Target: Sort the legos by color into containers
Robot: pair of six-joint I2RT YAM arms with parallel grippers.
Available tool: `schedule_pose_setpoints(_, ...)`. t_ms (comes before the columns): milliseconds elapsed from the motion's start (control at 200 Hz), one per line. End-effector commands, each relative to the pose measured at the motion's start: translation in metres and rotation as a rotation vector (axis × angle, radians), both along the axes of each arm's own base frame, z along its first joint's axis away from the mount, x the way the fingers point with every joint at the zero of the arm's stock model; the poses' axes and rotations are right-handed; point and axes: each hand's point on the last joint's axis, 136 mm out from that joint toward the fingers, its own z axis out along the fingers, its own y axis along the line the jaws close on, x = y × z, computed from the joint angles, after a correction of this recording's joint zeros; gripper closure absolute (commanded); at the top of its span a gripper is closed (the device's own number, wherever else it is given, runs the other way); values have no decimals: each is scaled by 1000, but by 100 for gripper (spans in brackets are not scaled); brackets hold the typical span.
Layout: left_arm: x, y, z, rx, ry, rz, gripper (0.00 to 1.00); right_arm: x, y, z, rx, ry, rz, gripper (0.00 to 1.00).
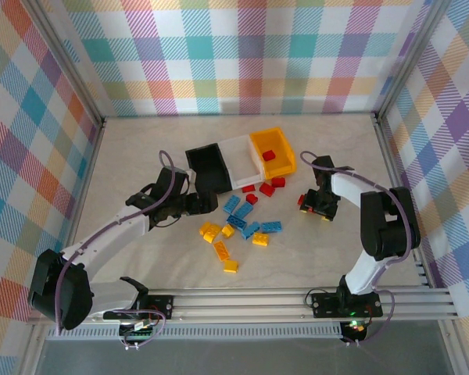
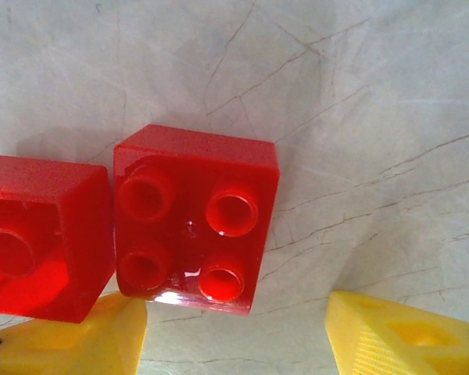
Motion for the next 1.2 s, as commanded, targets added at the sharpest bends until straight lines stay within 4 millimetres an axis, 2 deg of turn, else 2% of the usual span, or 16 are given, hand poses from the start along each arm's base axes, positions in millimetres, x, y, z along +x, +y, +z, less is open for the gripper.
schedule_pose_setpoints(0, 3, -1, 6, 27, -24, -15, 4, 43, 6, 8, 31, -161, 9, 38)
schedule_pose_setpoints(425, 2, 0, 6, 26, -24, -14, 4, 48, -7, 25, -35, -216, -13, 43)
schedule_pose_setpoints(510, 1, 1, 6, 27, -26, -14, 4, 48, -9, 27, -47, -221, -19, 37)
schedule_pose_setpoints(970, -3, 6, 7, 37, -26, -8, 4, 63, -14, 20, -48, -208, -37, 33)
schedule_pose_setpoints(1195, -3, 7, 8, 37, -32, -5, 4, 58, -16, 15, -60, -178, -42, 37)
